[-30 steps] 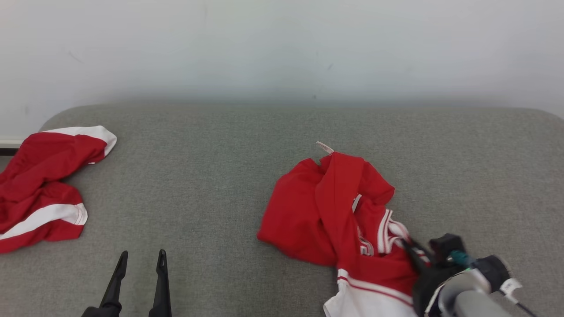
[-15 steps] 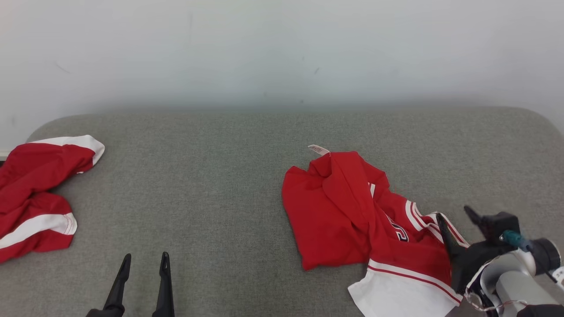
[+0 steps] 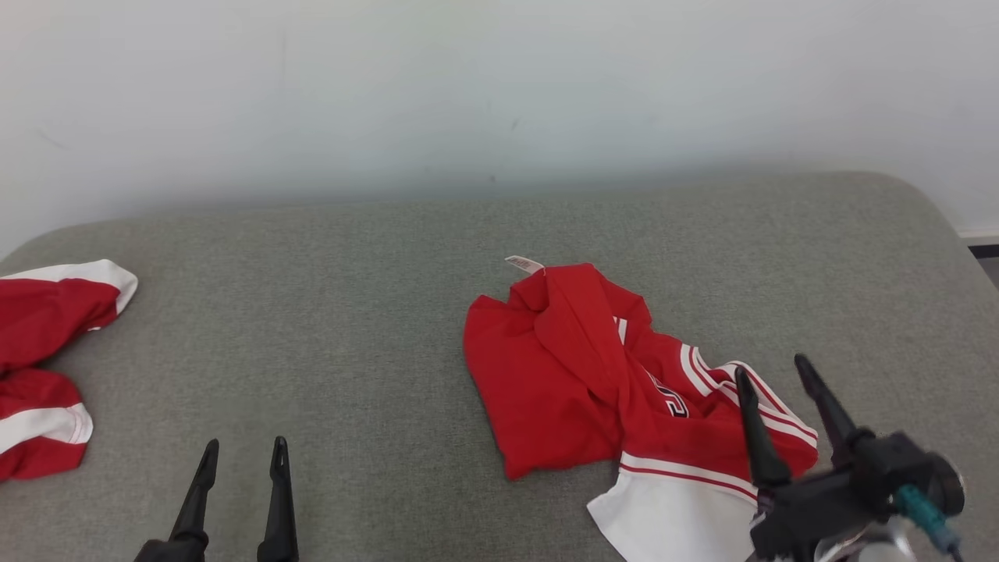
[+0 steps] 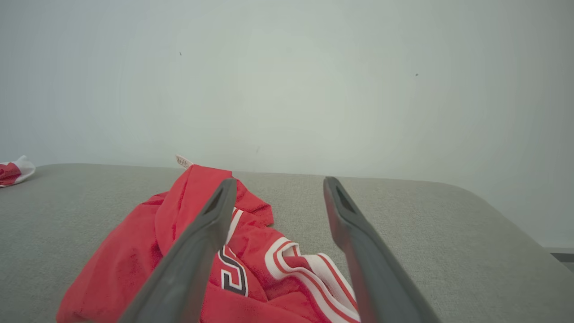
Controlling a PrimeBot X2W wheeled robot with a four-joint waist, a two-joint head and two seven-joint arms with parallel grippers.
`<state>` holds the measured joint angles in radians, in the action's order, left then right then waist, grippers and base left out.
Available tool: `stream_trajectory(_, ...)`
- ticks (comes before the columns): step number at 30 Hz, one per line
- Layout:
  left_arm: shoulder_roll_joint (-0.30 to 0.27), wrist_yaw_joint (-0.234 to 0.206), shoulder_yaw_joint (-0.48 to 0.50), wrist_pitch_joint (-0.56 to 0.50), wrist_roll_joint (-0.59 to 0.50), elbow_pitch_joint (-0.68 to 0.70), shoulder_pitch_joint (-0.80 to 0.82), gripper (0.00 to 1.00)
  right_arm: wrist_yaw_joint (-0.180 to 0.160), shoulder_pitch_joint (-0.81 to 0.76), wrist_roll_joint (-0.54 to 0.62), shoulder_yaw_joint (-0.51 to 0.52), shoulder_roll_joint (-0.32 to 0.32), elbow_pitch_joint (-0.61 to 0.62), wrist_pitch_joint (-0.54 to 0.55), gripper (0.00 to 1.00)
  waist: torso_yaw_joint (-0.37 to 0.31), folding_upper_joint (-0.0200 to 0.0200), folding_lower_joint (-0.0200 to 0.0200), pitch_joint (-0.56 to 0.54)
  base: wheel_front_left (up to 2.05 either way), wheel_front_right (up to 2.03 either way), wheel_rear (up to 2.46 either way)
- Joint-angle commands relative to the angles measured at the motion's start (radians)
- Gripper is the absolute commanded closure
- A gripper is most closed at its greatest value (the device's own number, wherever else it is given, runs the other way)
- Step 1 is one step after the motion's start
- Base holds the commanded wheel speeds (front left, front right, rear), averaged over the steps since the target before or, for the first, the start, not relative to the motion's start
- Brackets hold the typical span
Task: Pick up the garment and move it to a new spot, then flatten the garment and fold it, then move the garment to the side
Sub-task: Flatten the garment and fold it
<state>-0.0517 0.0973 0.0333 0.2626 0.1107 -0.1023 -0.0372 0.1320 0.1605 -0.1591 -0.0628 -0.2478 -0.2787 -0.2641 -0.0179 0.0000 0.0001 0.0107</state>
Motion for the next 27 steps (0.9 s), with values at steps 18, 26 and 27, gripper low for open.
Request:
stream_trajectory(18, -0.268, 0.032, -0.305, -0.126, 0.194, -0.229, 0.508, 0.0, -0.003, -0.043, 0.035, -0.015, 0.154, 0.089, 0.0, 0.0, -0.209, 0.0, -0.0001, 0.128, 0.0, 0.0, 0.0)
stream_trajectory(26, -0.421, 0.032, -0.609, -0.245, 0.392, -0.331, 0.716, 0.0, -0.003, -0.012, 0.01, -0.038, 0.189, 0.073, 0.0, 0.0, -0.311, 0.0, -0.0001, 0.193, 0.0, 0.0, 0.0)
stream_trajectory(27, -0.428, 0.032, -0.639, -0.249, 0.417, -0.343, 0.736, 0.0, -0.003, -0.011, 0.007, -0.038, 0.192, 0.072, 0.0, 0.0, -0.321, 0.0, -0.0001, 0.199, 0.0, 0.0, 0.0)
